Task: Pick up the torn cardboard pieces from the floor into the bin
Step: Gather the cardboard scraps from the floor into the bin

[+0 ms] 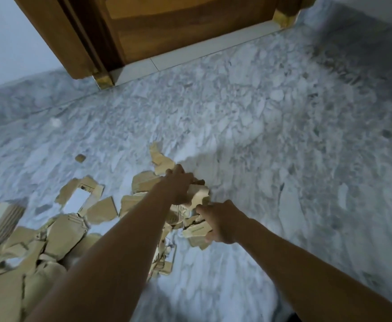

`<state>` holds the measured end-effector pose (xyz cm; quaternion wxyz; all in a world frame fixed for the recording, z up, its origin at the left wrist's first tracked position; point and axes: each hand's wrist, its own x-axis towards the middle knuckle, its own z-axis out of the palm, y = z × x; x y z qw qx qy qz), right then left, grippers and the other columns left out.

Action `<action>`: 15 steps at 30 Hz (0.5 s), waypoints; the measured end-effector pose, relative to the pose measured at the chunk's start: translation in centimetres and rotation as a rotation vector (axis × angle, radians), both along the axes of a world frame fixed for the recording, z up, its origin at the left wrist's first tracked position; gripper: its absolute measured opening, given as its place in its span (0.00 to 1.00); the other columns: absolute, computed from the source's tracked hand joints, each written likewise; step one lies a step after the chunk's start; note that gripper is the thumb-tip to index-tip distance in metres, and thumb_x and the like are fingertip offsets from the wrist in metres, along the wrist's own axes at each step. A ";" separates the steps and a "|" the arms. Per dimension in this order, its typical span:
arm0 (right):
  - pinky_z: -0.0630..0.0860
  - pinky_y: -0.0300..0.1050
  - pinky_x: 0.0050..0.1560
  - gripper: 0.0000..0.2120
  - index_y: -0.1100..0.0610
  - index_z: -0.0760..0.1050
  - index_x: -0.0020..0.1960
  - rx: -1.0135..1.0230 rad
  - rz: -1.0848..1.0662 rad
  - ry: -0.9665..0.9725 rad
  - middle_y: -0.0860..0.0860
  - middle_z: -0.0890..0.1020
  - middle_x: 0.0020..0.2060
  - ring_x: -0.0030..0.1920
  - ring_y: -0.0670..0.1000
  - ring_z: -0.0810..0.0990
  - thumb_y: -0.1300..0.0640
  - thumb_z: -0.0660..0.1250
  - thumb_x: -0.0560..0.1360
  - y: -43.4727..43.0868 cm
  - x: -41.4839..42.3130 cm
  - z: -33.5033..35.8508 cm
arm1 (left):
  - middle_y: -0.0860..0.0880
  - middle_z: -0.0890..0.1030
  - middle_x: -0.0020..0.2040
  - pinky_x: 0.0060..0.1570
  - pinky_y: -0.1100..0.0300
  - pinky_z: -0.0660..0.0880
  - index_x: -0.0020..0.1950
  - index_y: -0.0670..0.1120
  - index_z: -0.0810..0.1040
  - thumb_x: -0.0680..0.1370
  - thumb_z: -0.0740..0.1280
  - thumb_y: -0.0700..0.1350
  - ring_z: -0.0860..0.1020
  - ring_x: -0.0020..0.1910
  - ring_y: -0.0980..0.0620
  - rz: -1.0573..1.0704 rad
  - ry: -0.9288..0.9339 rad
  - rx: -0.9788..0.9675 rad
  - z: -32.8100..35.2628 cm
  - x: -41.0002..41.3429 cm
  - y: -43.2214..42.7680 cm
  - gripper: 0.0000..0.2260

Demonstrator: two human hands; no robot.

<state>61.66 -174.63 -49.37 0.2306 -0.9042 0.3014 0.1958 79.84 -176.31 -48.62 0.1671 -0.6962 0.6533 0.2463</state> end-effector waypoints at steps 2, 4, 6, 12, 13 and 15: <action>0.72 0.50 0.56 0.31 0.50 0.65 0.71 0.025 0.034 -0.025 0.53 0.80 0.60 0.59 0.58 0.80 0.52 0.74 0.71 -0.3 0.4 0.5 | 0.45 0.64 0.64 0.60 0.47 0.73 0.69 0.53 0.69 0.68 0.77 0.49 0.71 0.62 0.40 0.085 0.066 0.015 0.2 0.1 -0.2 0.32; 0.74 0.49 0.55 0.32 0.53 0.66 0.71 0.060 0.054 -0.020 0.56 0.80 0.60 0.59 0.59 0.80 0.55 0.75 0.71 -0.7 0.8 0.7 | 0.46 0.66 0.63 0.57 0.51 0.73 0.68 0.53 0.70 0.68 0.78 0.48 0.74 0.59 0.42 0.118 0.135 0.000 0.4 0.3 -0.2 0.31; 0.78 0.50 0.57 0.32 0.55 0.69 0.71 0.088 0.089 0.015 0.57 0.81 0.61 0.59 0.59 0.81 0.56 0.76 0.71 -1.1 1.1 0.6 | 0.46 0.73 0.62 0.55 0.52 0.73 0.66 0.52 0.70 0.69 0.76 0.48 0.76 0.58 0.44 0.144 0.203 -0.048 0.7 0.4 -0.1 0.28; 0.76 0.46 0.44 0.21 0.61 0.76 0.64 0.224 0.122 0.260 0.59 0.82 0.56 0.50 0.58 0.83 0.57 0.74 0.73 -3.0 1.2 2.0 | 0.45 0.76 0.62 0.52 0.53 0.72 0.69 0.48 0.64 0.75 0.71 0.46 0.76 0.58 0.43 0.465 0.445 -0.142 4.2 1.9 0.6 0.26; 0.77 0.47 0.41 0.20 0.61 0.75 0.65 0.280 0.085 0.293 0.60 0.81 0.57 0.50 0.58 0.83 0.58 0.72 0.74 -3.8 1.0 2.4 | 0.44 0.75 0.59 0.51 0.52 0.72 0.69 0.47 0.64 0.76 0.70 0.47 0.76 0.57 0.42 0.518 0.465 -0.148 5.0 2.4 0.7 0.25; 0.82 0.50 0.38 0.19 0.57 0.77 0.63 0.421 -0.030 0.277 0.60 0.81 0.55 0.47 0.58 0.83 0.60 0.74 0.72 -5.9 1.6 4.6 | 0.44 0.74 0.56 0.50 0.52 0.72 0.66 0.46 0.64 0.75 0.70 0.48 0.75 0.54 0.41 0.652 0.512 -0.193 6.6 4.1 1.0 0.23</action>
